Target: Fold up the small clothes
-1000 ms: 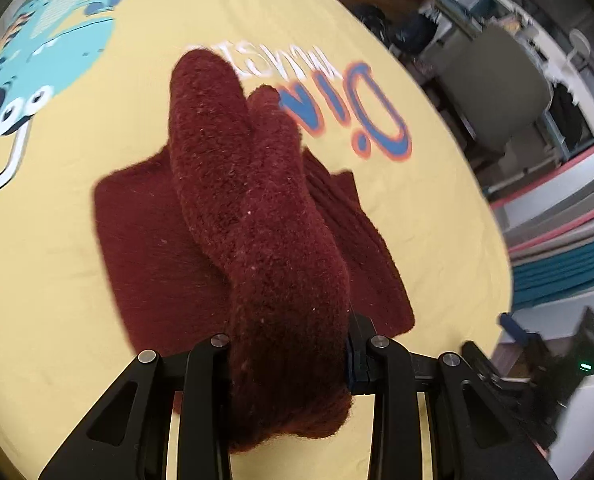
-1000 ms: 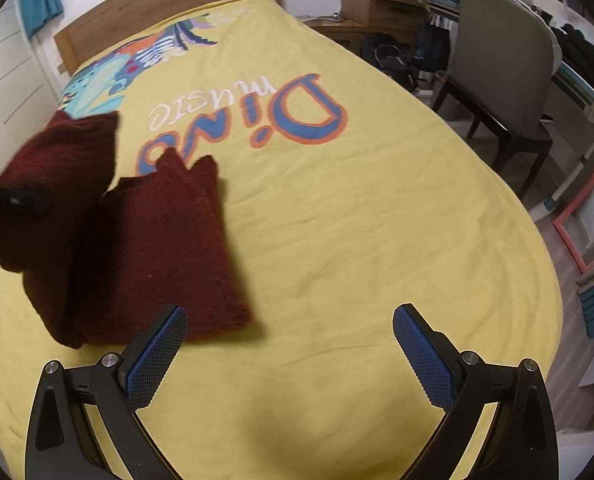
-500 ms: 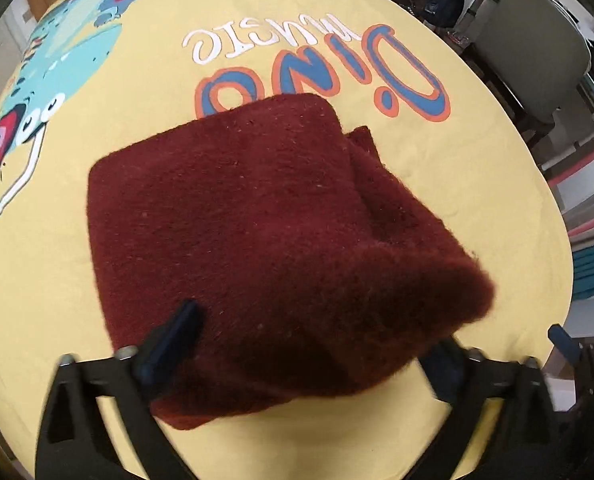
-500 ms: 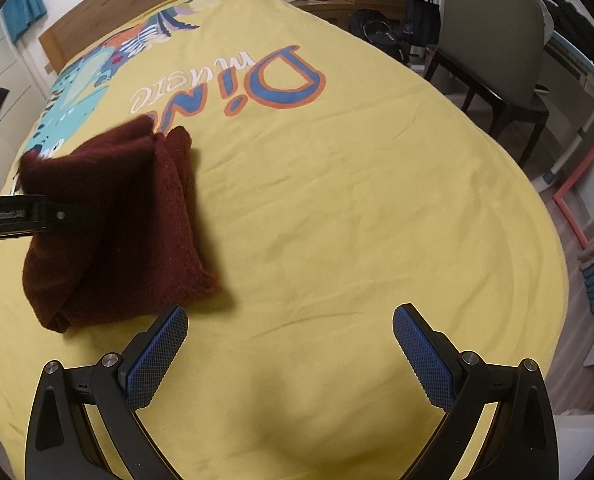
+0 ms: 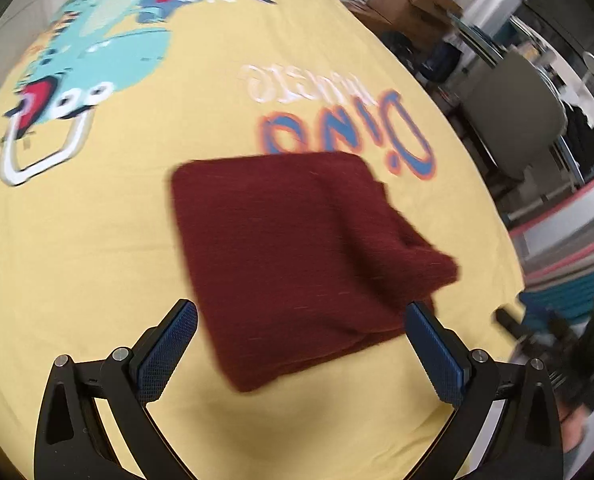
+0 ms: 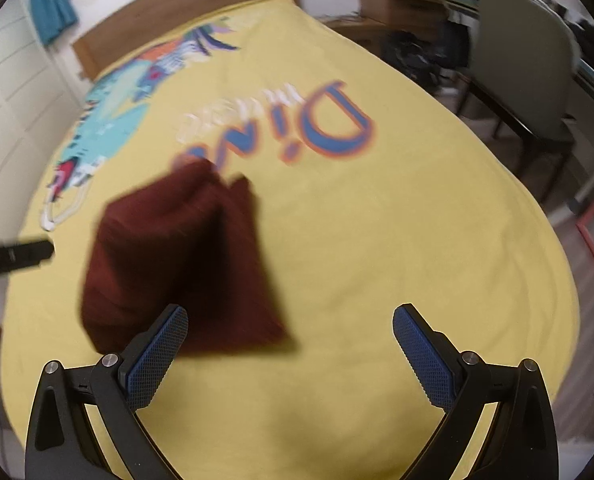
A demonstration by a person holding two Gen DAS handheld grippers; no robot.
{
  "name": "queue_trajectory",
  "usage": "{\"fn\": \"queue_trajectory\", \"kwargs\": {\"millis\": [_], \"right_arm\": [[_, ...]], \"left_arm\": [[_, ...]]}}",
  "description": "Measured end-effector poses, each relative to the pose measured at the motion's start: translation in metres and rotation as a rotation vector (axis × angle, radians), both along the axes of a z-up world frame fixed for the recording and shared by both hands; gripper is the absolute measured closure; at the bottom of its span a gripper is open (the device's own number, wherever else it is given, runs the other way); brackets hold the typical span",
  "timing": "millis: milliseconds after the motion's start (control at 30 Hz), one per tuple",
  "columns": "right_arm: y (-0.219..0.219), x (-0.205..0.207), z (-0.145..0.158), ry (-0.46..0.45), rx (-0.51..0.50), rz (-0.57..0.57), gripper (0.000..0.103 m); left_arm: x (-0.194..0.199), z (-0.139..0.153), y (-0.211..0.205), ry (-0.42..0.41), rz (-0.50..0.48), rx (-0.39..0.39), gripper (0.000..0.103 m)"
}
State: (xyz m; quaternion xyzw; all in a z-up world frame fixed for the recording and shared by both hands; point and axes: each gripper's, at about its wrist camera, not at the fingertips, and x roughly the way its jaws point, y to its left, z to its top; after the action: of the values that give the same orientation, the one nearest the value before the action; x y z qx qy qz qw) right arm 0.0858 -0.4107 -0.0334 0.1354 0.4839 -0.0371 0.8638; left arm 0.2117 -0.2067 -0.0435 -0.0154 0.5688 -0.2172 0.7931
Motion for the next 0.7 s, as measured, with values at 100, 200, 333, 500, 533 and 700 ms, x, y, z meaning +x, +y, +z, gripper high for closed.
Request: {"fn": "queue_trajectory", "kwargs": {"millis": [100, 200, 333, 500, 533, 700], "right_arm": [[0.02, 0.038, 0.022, 0.017, 0.036, 0.09, 0.0], [0.045, 0.077, 0.03, 0.066, 0.052, 0.164, 0.001], [0.077, 0.123, 0.019, 0.166, 0.065, 0.254, 0.005], [0.107, 0.155, -0.024, 0.333, 0.08, 0.307, 0.009], [0.11, 0.159, -0.036, 0.374, 0.084, 0.31, 0.009], [0.105, 0.155, -0.075, 0.495, 0.09, 0.292, 0.053]], "left_arm": [[-0.003, -0.001, 0.03, -0.024, 0.053, 0.029, 0.001], [-0.012, -0.006, 0.055, -0.029, 0.093, 0.031, 0.001], [-0.022, -0.018, 0.073, -0.015, 0.115, 0.026, 0.001], [-0.036, -0.024, 0.098, 0.008, 0.128, -0.009, 0.001], [-0.039, -0.024, 0.103, 0.011, 0.132, -0.013, 0.001], [-0.043, -0.03, 0.113, 0.029, 0.133, -0.008, 0.001]]}}
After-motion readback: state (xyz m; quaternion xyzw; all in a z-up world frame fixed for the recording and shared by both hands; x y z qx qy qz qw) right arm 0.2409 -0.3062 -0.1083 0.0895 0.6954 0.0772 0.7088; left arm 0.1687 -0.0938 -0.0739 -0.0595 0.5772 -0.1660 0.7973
